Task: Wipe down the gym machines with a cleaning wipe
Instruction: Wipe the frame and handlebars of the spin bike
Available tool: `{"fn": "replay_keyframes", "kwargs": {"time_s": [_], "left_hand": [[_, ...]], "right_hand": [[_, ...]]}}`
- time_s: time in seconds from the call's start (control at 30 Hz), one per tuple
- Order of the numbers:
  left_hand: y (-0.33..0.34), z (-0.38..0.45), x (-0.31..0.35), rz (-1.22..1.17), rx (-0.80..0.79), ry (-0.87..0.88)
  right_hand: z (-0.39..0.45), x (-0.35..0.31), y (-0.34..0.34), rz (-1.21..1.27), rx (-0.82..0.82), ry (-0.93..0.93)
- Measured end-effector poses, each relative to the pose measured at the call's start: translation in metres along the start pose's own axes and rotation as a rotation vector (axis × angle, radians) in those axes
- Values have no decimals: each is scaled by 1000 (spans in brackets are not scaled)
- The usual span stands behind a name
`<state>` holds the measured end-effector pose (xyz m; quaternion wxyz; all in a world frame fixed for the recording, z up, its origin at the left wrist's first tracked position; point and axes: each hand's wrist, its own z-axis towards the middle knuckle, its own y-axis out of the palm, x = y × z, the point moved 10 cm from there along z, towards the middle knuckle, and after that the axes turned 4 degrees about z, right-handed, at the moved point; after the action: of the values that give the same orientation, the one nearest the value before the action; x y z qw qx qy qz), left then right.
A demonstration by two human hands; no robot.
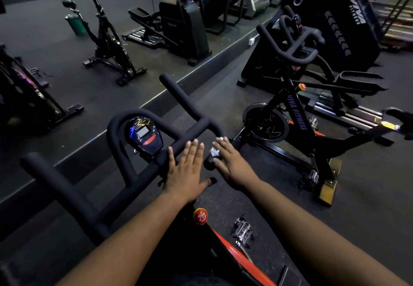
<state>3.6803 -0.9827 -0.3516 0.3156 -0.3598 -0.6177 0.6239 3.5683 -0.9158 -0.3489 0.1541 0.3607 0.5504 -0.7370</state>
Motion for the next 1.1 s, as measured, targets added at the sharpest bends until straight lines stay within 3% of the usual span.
{"fn": "replay_keyframes", "kwargs": {"time_s": [0.13,0.33,0.5,0.7,0.9,1.1], "left_hand": [[-1,-1,-1,12,-13,-7],[5,1,-4,13,-7,-20],[1,0,-3,44,38,-13],[-17,24,-17,233,24,11],[-8,37,-40,415,-11,44],[-5,43,-34,486,-49,62]], "right_hand": [[-18,-16,9,-92,-58,-155],[20,16,-7,-186,-36,0],[-5,-12,10,-200,-94,-217],[35,27,-2,-267,-124,59],[-2,0,23,-289,-264,-18],[55,30,2,-188,-260,202]]}}
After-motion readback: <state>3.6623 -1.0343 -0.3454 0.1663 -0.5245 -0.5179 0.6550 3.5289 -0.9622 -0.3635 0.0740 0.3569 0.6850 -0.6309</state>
